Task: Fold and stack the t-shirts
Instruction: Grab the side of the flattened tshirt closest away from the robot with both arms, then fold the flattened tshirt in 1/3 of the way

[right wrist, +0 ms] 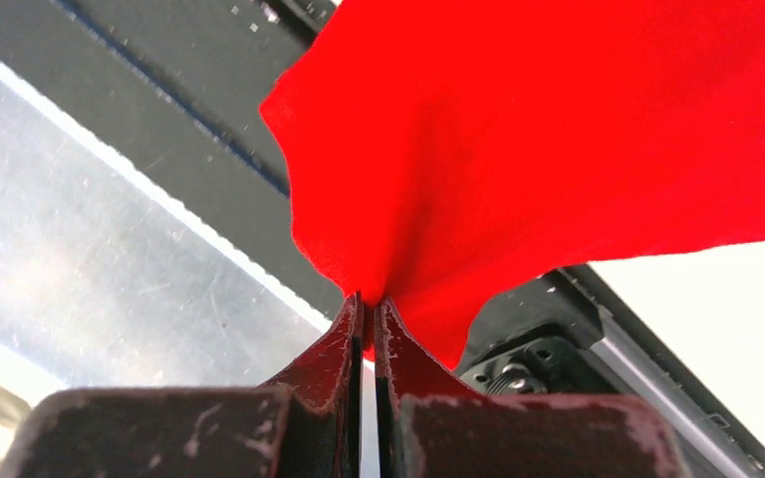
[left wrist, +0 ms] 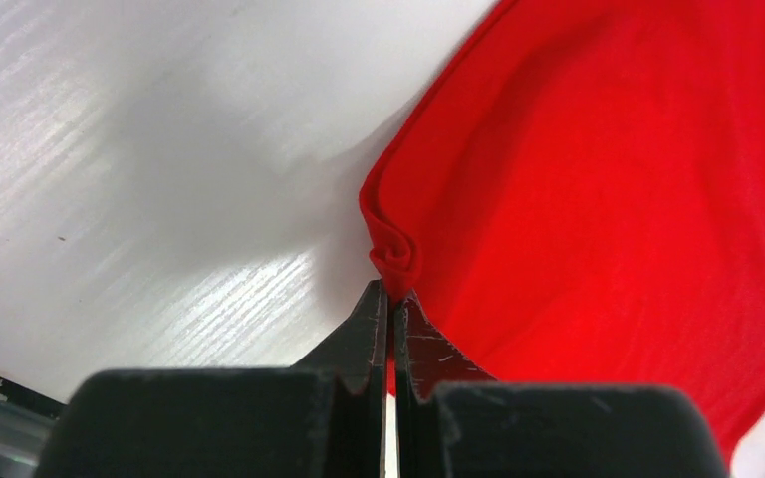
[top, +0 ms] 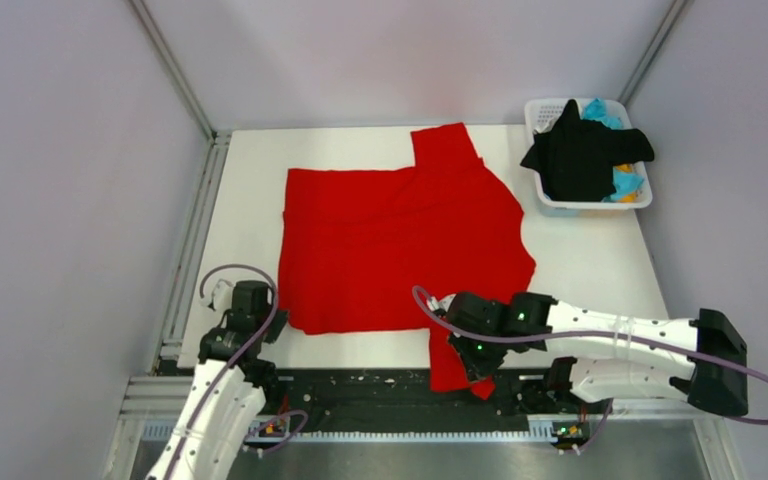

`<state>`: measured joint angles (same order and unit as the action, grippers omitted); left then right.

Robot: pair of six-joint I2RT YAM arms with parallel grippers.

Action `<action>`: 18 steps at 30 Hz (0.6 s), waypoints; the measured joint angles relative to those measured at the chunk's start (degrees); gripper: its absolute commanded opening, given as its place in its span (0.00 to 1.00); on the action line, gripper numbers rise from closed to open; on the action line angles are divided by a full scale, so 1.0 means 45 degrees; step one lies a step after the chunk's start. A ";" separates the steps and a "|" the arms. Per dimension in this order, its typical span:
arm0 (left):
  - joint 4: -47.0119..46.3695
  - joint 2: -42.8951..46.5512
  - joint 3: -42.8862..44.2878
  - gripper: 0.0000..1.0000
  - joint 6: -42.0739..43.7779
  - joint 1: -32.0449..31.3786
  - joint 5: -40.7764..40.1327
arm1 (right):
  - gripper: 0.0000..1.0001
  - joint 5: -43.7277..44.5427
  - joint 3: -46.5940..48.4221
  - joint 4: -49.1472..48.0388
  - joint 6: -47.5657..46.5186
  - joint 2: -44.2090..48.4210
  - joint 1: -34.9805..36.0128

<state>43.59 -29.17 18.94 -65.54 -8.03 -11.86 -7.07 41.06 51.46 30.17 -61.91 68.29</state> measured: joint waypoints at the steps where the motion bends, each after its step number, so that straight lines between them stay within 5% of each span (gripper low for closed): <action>1: 0.0185 0.0374 -0.0019 0.00 -0.0015 0.0000 0.0087 | 0.00 -0.0136 -0.0034 0.0029 0.0039 0.0131 0.0087; 11: 0.0748 0.1413 -0.0321 0.00 -0.0121 0.0000 0.0937 | 0.00 -0.0476 -0.0204 0.0199 0.0622 0.1457 0.0243; 18: -0.0146 0.0053 -0.0321 0.00 -0.0126 0.0000 0.1166 | 0.00 0.1729 0.0141 0.0015 0.0782 0.0918 0.0257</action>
<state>42.94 -28.93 17.50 -66.11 -8.03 -6.61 0.71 41.69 51.53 33.69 -57.78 69.45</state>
